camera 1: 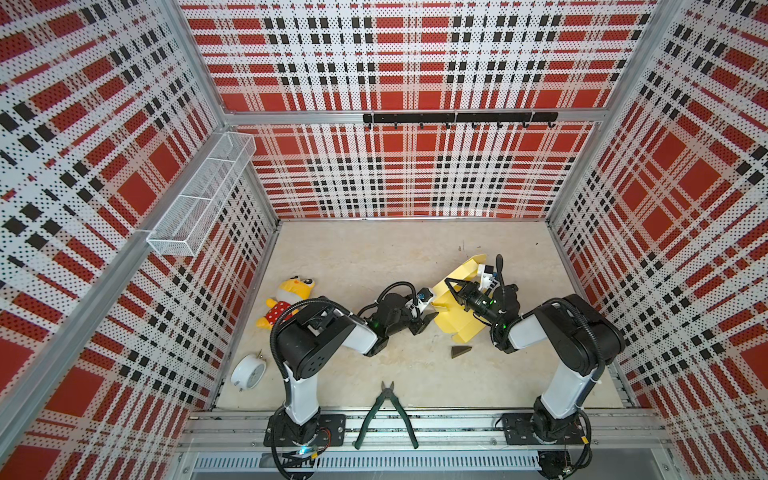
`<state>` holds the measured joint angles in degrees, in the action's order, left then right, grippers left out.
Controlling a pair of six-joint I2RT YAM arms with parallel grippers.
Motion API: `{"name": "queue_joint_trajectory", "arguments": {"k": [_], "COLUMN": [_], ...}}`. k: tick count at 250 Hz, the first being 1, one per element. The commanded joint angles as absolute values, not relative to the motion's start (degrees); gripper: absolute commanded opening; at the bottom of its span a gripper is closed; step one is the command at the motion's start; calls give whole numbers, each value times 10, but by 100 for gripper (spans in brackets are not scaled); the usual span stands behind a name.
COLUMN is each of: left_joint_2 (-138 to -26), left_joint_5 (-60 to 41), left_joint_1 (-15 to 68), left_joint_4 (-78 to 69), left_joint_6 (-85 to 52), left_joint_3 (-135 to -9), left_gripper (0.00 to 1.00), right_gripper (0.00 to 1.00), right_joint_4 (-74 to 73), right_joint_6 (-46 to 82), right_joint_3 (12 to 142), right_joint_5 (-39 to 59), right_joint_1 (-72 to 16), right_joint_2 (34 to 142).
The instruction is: Fold the paper box
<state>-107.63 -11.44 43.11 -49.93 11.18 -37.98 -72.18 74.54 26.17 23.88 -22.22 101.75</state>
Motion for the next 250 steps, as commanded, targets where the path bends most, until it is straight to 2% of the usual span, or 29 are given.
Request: {"name": "queue_joint_trajectory", "arguments": {"k": [1,60,88,134,160,217,250], "left_joint_2": [-1046,-1041,-1036,-1024,-1020,-1019,-1018], "left_joint_5": [-120,-129,-127,-76,-54,-68,-95], "left_joint_1": [444,444,442,421,412,410,413], "left_joint_4": [-636,-633,-630,-618,-614,-611,-605], "left_joint_6": [111,160,159,124,104,121,133], "left_joint_3": [-410,-414,-412,-413,-417,-421,-420], "left_gripper": [62,71,72,78,76,75,71], "right_gripper": [0,0,0,0,0,0,0], "right_joint_4": [-594,-613,-650,-705,-683,-651,-654], "right_joint_6": [747,750,766,793,785,773,775], "right_joint_3": [241,251,253,251,255,266,267], "right_joint_5": [368,372,372,377,380,382,381], "right_joint_1": [-272,-277,-280,-280,-280,-280,-280], "right_joint_2": [1012,1027,1053,1075,1070,1058,1057]}}
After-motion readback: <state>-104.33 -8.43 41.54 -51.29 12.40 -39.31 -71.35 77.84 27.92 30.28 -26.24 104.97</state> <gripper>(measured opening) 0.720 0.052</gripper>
